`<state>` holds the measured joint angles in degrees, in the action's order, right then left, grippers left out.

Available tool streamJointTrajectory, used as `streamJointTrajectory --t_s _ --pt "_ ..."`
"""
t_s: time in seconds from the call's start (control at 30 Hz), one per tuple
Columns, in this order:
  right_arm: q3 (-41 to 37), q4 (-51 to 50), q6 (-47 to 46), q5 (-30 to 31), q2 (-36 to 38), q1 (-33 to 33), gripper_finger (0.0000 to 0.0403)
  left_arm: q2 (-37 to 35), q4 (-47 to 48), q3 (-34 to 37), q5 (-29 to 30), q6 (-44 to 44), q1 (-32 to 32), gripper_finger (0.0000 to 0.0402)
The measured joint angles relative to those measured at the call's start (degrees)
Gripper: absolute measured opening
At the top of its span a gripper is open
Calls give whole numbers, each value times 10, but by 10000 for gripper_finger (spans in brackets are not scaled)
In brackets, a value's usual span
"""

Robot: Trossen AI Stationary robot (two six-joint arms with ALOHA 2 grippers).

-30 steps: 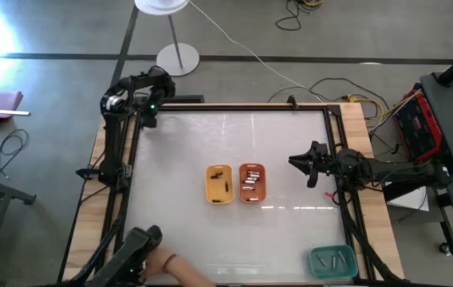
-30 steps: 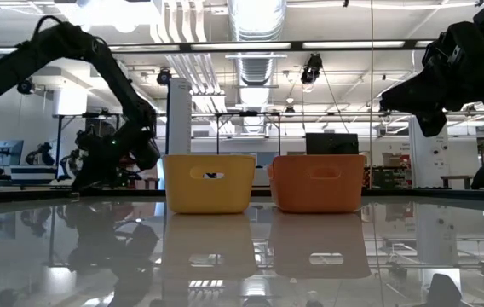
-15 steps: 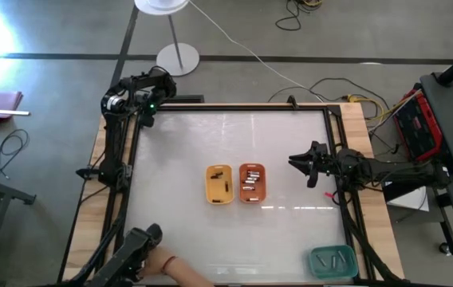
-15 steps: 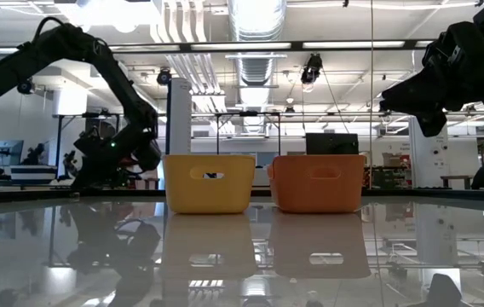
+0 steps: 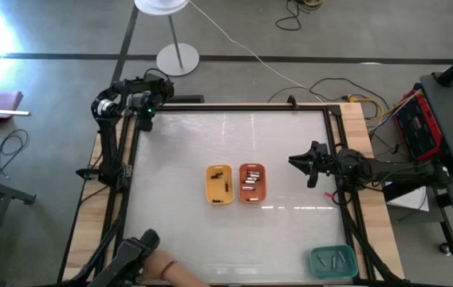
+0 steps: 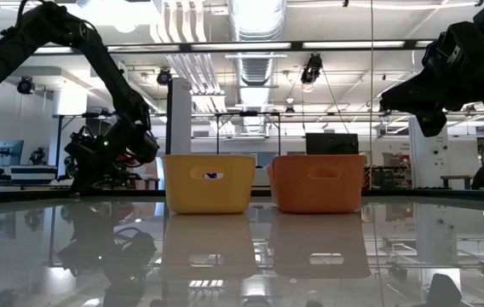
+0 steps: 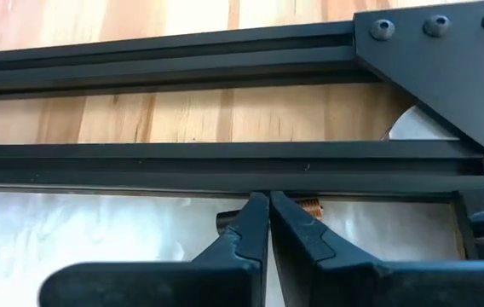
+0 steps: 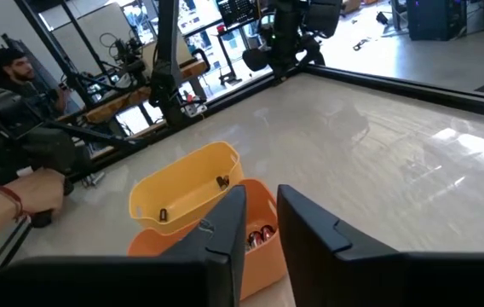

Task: Sort batteries
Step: Put the black battery into the yellow bin

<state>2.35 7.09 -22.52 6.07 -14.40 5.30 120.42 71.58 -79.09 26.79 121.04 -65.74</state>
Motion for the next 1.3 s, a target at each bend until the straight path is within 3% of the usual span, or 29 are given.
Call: streamJointTrajectory --t_s 0.3,0.5,0.63,0.97,1.1,1.3 --pt "0 0 0 0 0 0 69 1 21 -59 -12 -11 29 0" --pt "0 0 0 0 0 0 83 1 40 -81 13 -8 56 11" --pt "0 0 0 0 0 0 91 1 44 -75 7 51 66 45" --pt "0 0 0 0 0 0 79 1 34 -43 -69 142 40 178" --pt "0 0 0 0 0 0 69 0 -24 -34 -83 146 28 192" --pt "0 0 0 0 0 0 59 -2 -25 -43 -88 149 23 193"
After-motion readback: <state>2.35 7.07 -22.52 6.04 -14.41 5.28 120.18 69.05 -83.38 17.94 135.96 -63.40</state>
